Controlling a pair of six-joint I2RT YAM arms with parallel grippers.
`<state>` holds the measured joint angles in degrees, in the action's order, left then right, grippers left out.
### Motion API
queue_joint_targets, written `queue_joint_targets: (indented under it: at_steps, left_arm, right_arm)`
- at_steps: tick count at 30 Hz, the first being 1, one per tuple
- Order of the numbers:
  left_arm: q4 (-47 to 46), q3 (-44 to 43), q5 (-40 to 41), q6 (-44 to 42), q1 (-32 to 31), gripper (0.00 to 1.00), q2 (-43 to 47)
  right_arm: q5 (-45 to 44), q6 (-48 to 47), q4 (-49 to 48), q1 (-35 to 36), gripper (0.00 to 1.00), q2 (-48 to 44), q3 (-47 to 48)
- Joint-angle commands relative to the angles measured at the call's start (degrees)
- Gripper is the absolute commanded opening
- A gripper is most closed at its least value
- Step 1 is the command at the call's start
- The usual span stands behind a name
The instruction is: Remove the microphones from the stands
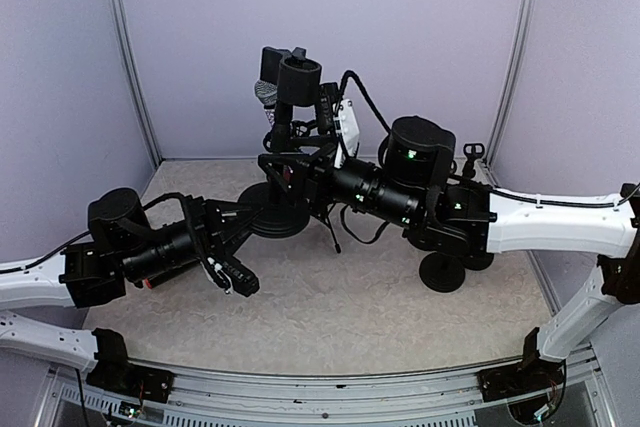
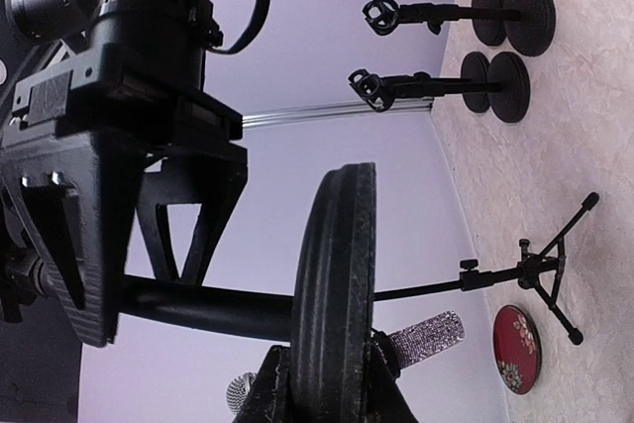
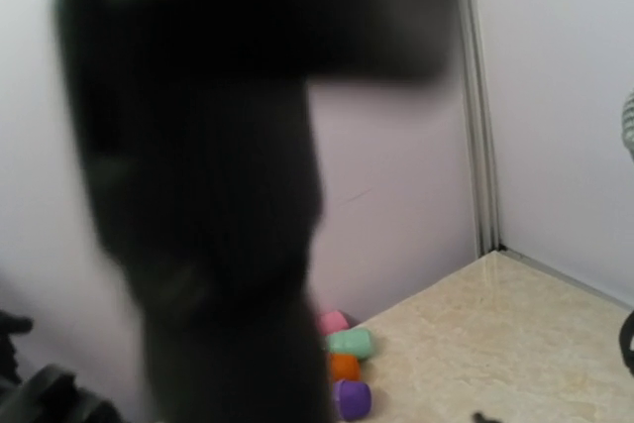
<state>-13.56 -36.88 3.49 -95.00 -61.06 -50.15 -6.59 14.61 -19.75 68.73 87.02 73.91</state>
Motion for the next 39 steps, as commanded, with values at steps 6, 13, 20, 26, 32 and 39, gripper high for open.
queue_joint_targets:
  at_steps: [6,13,20,26,32,39]
  left_arm:
    - [-4.09,2.24,0.53,-0.7,0.19,0.0,1.94]
    - [-0.3,1.98,1.88,0.82,2.37,0.94,-0.23]
    - [12.22,-1.46,0.29,5.47,6.46,0.99,-1.18]
    - [23.45,-6.91,1.9,12.9,10.36,0.99,-4.52]
    - [35.46,-13.55,0.83,21.7,18.19,0.99,-7.6]
    - [44.84,-19.42,-4.0,29.42,30.87,0.99,-9.38]
  right_arm:
    - [-2.96,-1.65,-6.71,1.31,0.17,1.5,-0.05]
    - [-11.09,-2.84,-9.11,1.41,0.0,-1.55,-8.47]
    - [-26.25,-4.76,-16.02,-2.29,0.0,-6.21,-26.1]
    - [-27.79,-5.31,-28.73,-10.8,0.0,-4.22,-36.88]
    - [-28.53,-5.81,-35.53,-18.72,0.0,4.21,-36.38]
    - [-30.8,-7.74,-43.26,-23.03,0.0,15.61,-32.08]
